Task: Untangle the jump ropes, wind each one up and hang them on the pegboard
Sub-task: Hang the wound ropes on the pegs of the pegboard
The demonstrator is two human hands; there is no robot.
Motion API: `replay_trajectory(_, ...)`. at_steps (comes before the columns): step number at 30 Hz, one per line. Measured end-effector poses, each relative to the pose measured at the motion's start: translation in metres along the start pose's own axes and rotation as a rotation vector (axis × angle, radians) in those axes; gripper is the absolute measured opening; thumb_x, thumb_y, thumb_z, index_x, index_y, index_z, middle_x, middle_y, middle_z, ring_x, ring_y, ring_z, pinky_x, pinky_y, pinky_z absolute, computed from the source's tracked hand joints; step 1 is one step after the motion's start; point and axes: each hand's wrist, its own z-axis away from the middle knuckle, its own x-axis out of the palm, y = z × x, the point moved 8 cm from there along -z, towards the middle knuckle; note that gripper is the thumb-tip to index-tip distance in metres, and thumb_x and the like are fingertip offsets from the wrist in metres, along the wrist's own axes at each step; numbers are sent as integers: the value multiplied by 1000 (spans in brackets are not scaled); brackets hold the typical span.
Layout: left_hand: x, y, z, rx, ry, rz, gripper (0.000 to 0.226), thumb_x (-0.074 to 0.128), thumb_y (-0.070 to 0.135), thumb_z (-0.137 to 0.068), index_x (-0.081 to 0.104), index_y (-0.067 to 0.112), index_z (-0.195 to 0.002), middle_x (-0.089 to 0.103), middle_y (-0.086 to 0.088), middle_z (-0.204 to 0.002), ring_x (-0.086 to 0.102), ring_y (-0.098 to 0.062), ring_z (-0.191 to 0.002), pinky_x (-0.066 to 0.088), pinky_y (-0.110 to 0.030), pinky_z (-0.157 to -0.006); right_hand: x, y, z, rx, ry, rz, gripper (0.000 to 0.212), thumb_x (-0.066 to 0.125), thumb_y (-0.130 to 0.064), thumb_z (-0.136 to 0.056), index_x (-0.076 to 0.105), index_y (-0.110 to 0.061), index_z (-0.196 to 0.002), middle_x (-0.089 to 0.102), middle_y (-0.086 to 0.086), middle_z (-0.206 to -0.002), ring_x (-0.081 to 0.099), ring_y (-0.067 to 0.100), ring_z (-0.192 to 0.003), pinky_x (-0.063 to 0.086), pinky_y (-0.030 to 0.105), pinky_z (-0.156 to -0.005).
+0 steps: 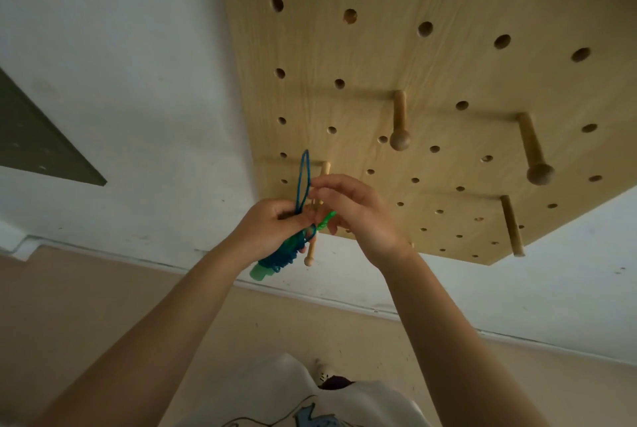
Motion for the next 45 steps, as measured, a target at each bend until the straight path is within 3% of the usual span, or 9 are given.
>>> replay_trajectory(4,3,2,0,35,-47,-69,27,66,34,-94,74,9,-91,76,-4,-80,73,-22,-75,57,-38,-81,-7,1,-1,1,115,64,22,72,-23,-88,68,-5,-100,62,3,-79,54,10,-58,41,23,-52)
replay_trajectory(10,3,9,1,41,-45,91,38,59,42,-92,75,8,-90,78,-1,-84,74,-10,-83,53,-13,-74,0,2,-2,-9,89,31,17,61,-12,-96,65,2,-88,64,12,-69,55,12,-51,43,17,-49)
replay_trajectory(16,-8,4,-5,92,-41,403,28,59,28,-91,68,1,-89,71,-14,-86,71,-24,-83,57,-26,-73,-4,9,-3,-14,75,125,13,61,-16,-97,65,-4,-92,63,5,-65,50,13,-52,43,22,-50)
replay_trajectory(20,-17,-15,-15,31,94,177,13,67,24,-92,73,13,-89,72,-2,-81,65,-9,-71,51,-23,-63,-23,25,-3,4,175,268,11,66,-12,-93,69,-17,-83,63,1,-76,53,10,-57,48,24,-54)
replay_trajectory(24,-13,-27,-26,-24,184,89,11,70,25,-91,73,14,-92,61,5,-53,52,-9,-46,42,-24,-47,-32,53,-8,103,263,251,11,62,-10,-95,67,-14,-85,61,4,-61,57,18,-52,50,33,-54)
replay_trajectory(29,-13,-26,-39,-38,303,158,7,69,23,-92,72,17,-92,74,-1,-80,71,-13,-68,54,-24,-53,-25,60,-22,142,268,128,10,62,-13,-96,62,-3,-97,72,11,-76,70,22,-63,59,34,-61)
replay_trajectory(34,-9,-23,-55,-87,319,295,18,75,19,-87,71,9,-101,74,-7,-87,73,-17,-70,60,-30,-59,-34,62,-41,165,309,106,20,69,-25,-91,58,-10,-98,75,9,-79,74,27,-72,61,47,-72)
replay_trajectory(40,-8,-22,-74,-131,382,298,20,76,27,-86,71,14,-100,75,-4,-91,73,-16,-77,54,-19,-56,-44,60,-70,131,285,208,18,72,-30,-88,65,-14,-85,74,4,-74,73,19,-70,62,45,-73)
replay_trajectory(45,-7,-26,-77,-146,408,305,26,78,28,-85,73,10,-102,77,-7,-88,74,-22,-79,60,-28,-63,-46,63,-73,109,228,140,18,70,-23,-90,66,-5,-88,74,7,-73,73,22,-70,62,39,-69)
